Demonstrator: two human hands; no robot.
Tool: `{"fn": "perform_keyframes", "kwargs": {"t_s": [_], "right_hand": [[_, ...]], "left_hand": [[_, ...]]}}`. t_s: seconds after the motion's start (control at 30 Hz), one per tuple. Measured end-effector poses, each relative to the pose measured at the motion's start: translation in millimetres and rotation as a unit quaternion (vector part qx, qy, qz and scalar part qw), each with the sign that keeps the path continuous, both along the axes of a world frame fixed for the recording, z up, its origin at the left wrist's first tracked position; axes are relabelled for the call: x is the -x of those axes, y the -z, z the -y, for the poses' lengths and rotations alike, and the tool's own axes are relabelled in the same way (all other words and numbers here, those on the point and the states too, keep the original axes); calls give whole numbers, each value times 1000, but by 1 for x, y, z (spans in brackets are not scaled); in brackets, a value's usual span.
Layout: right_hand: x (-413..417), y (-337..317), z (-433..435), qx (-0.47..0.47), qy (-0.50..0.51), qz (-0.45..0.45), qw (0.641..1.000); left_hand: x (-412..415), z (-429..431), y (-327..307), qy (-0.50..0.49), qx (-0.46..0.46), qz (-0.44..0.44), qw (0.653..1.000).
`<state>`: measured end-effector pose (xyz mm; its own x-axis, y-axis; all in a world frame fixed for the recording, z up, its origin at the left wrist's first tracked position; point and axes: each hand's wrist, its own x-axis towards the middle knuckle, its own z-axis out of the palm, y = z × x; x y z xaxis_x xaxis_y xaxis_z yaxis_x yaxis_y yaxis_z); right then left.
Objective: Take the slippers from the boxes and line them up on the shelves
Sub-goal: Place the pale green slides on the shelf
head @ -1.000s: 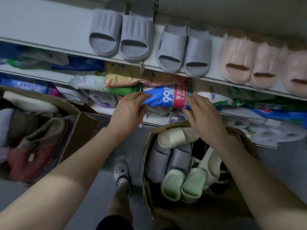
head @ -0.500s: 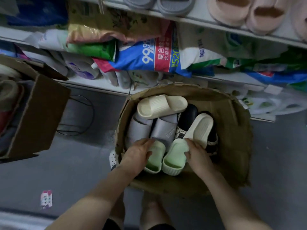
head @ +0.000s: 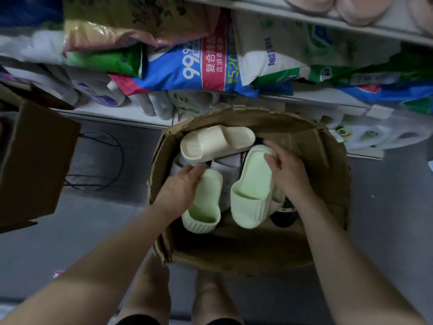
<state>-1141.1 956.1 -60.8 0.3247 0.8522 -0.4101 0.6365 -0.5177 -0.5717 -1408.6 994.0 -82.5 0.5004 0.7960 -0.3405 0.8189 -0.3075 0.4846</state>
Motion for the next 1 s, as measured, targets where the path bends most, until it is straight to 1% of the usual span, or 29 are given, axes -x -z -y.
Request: {"fn": "perform_keyframes", "kwargs": {"t_s": [0.07,0.13,0.2,0.27,0.3,0.37,0.43,0.57,0.67,0.77,0.87,1.0], "right_hand": [[-4,5,-10,-11,42,-1,999],[0,15,-8,17,39,1,999],[9,28,5,75,-3,7,997],[17,43,23,107,-46,21,993],[20,50,31,118,-49,31,991],[23,60,43,137,-19,43,989],[25,64,47,145,22,36,988],[24,69,45,141,52,17,989],[21,72,43,147,64,14,987],[19,72,39,143,71,25,987],[19,69,38,146,74,25,986],[18,55,41,128,82,-19,988]], "left_hand": [[-7,-21,-9,-21,-33,51,998],[-16,-42,-10,-57,-44,89,993],[-26,-61,-4,-102,-29,107,989],[-33,-71,5,-143,11,126,982],[-35,-71,8,-156,37,134,978],[-36,-63,14,-163,79,124,976],[-33,-48,18,-176,114,114,971],[-30,-10,25,-197,161,75,964],[-28,8,33,-196,149,71,967],[-33,4,34,-191,133,50,971],[-45,-1,30,-177,151,33,972],[-46,-1,29,-157,181,26,971]]}}
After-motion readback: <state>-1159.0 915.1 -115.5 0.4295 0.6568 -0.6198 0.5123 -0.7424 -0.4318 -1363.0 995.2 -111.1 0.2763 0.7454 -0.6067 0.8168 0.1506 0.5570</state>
